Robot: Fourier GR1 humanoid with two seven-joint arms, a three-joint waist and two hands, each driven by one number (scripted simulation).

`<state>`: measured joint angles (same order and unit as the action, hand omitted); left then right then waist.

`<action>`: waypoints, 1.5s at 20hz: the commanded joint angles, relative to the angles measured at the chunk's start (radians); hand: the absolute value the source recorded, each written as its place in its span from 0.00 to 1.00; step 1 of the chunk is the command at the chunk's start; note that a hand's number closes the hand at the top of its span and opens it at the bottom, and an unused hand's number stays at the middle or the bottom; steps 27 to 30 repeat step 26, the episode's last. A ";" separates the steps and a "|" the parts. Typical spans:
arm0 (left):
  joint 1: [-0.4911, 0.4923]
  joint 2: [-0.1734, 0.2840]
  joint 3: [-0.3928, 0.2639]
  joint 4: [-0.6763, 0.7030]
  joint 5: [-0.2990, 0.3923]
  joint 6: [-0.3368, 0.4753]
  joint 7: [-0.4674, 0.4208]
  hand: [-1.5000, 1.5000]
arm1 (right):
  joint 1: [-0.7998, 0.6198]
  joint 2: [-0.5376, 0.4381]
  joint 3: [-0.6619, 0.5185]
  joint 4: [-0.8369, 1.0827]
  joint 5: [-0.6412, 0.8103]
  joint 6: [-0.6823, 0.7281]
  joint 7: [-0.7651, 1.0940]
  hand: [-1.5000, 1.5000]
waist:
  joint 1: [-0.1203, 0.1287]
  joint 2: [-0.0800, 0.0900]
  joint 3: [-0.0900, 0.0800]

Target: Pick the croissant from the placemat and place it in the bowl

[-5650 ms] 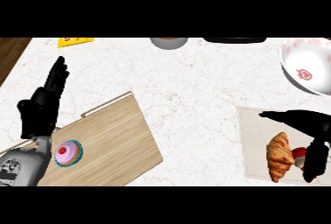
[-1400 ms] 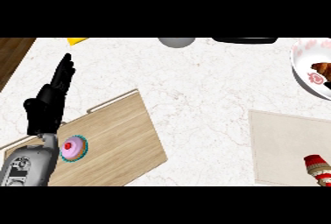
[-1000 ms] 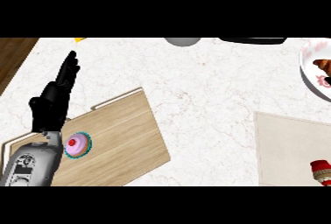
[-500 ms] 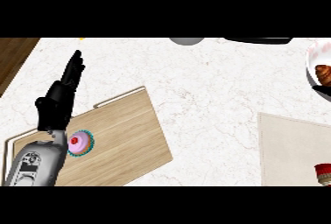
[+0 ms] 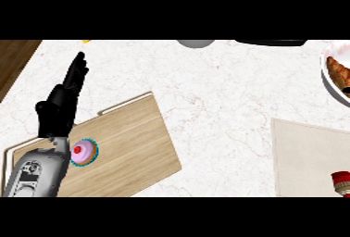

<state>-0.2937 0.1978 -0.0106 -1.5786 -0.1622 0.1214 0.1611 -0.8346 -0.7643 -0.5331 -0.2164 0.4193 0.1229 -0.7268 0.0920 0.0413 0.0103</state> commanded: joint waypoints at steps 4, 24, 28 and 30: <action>0.048 0.030 0.033 -0.001 0.026 -0.026 -0.040 0.50 | 0.023 -0.107 -0.069 0.072 -0.065 0.178 -0.028 0.00 | -0.010 -0.003 0.000; 0.039 0.003 0.021 -0.002 -0.011 0.015 0.002 0.50 | 0.229 -0.177 -0.091 0.037 -0.128 0.516 -0.195 0.00 | -0.055 -0.014 0.005; 0.047 0.005 0.018 -0.025 -0.002 0.003 0.011 0.50 | 0.241 -0.213 -0.084 0.032 -0.127 0.552 -0.175 0.00 | -0.052 -0.019 0.004; 0.047 0.005 0.018 -0.025 -0.002 0.003 0.011 0.50 | 0.241 -0.213 -0.084 0.032 -0.127 0.552 -0.175 0.00 | -0.052 -0.019 0.004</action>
